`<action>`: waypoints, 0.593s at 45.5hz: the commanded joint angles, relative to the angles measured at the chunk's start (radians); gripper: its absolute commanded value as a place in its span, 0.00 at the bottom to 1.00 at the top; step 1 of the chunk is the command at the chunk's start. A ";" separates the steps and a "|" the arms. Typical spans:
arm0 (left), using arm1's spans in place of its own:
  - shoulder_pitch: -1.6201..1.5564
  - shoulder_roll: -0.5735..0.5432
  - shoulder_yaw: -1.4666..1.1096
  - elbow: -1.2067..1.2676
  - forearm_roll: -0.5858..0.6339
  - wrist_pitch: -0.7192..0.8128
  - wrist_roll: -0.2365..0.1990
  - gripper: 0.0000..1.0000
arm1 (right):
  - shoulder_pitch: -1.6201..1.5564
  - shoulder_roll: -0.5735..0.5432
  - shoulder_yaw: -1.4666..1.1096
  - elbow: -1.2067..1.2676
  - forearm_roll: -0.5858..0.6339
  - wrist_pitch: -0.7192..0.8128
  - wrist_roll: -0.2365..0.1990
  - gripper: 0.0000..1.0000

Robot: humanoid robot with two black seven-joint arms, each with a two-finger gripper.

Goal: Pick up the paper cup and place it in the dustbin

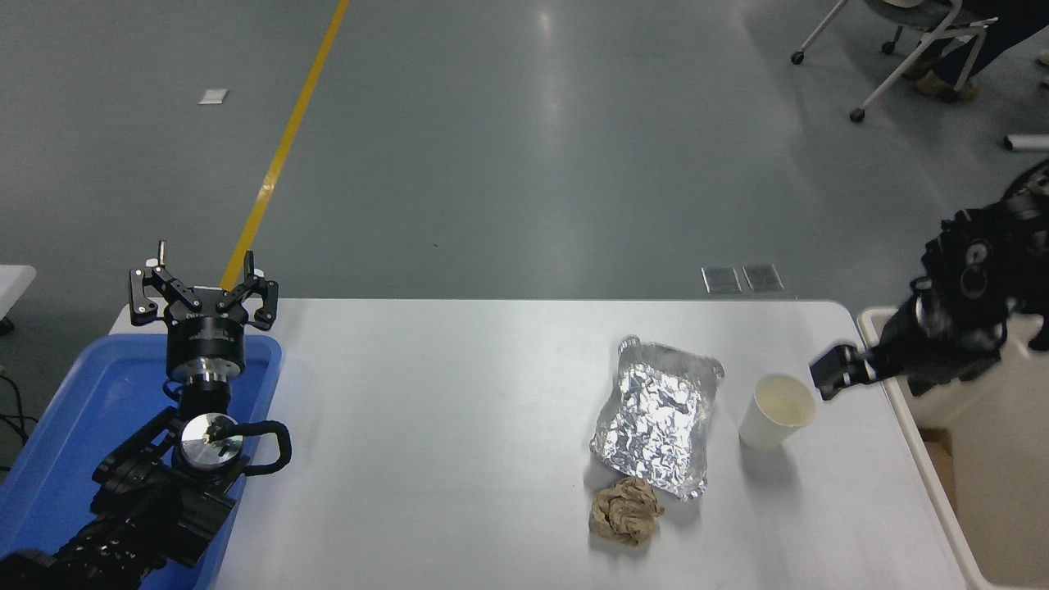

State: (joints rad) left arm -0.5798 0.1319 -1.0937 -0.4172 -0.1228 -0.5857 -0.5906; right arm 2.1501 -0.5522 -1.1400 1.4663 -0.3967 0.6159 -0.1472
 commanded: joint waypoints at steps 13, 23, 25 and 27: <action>0.000 0.000 0.000 0.000 0.000 0.000 0.000 0.99 | 0.409 0.104 -0.033 0.083 0.108 0.170 0.009 1.00; -0.002 0.000 0.000 0.000 0.002 0.000 0.002 0.99 | 0.314 0.166 -0.056 0.055 0.110 0.070 0.009 1.00; -0.002 0.000 0.000 0.000 0.002 0.000 0.002 0.99 | 0.275 0.169 -0.060 0.043 0.108 0.056 0.009 1.00; -0.002 0.000 0.000 0.000 0.002 0.000 0.002 0.99 | 0.231 0.169 -0.060 0.022 0.105 0.036 0.008 1.00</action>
State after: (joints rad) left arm -0.5808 0.1319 -1.0937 -0.4172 -0.1220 -0.5853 -0.5898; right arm 2.4814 -0.4231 -1.1838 1.5262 -0.2965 0.7253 -0.1388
